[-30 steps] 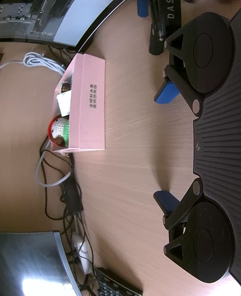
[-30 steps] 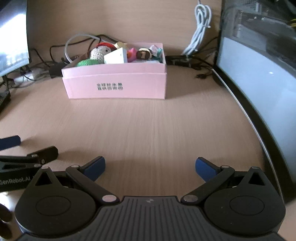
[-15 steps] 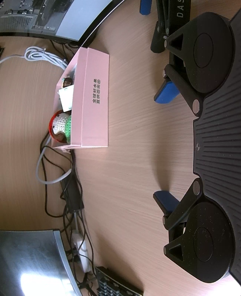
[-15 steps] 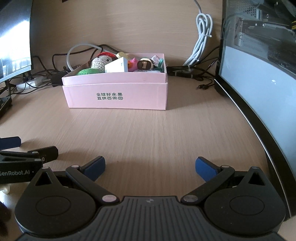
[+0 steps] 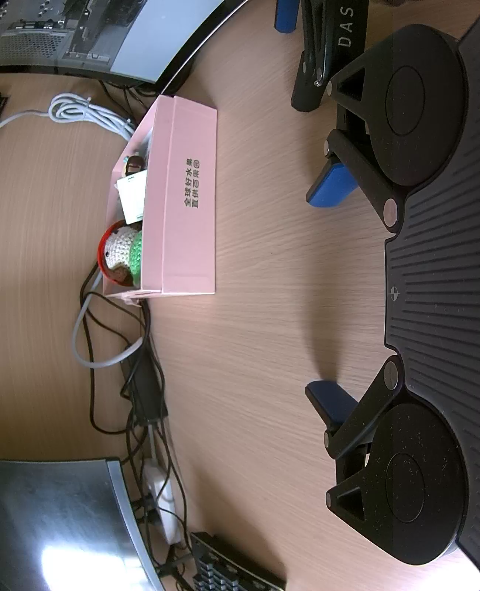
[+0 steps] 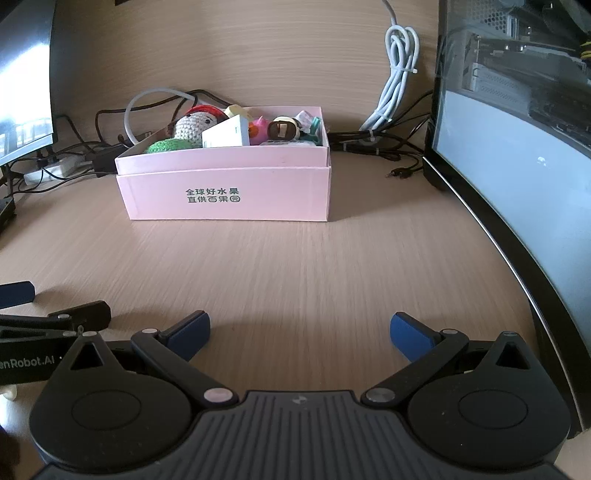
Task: Organize objects
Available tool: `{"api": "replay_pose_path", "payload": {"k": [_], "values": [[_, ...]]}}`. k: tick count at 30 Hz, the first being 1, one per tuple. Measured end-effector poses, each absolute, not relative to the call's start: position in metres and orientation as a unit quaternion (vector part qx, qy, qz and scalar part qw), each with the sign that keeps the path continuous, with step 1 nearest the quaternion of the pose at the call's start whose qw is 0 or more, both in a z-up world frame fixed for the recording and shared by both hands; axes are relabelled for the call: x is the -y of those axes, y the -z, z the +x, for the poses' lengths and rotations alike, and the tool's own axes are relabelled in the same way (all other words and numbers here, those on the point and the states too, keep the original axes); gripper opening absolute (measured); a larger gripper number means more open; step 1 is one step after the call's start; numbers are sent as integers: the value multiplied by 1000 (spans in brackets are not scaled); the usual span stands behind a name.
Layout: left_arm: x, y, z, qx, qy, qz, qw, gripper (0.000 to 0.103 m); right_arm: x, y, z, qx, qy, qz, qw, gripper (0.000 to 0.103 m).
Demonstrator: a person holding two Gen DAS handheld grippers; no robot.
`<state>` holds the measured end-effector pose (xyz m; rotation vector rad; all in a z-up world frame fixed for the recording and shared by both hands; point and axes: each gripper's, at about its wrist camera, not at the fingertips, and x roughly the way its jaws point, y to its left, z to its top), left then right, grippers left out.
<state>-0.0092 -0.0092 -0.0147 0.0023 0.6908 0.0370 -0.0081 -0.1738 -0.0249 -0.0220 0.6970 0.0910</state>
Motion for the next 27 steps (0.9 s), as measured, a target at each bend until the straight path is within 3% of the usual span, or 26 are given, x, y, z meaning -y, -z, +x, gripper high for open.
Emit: {"api": "replay_pose_path", "payload": {"k": [27], "values": [[7,15,-8,-339,-24,-1,941,103,175,24,-8,-342,-47,-11,939,103]]}}
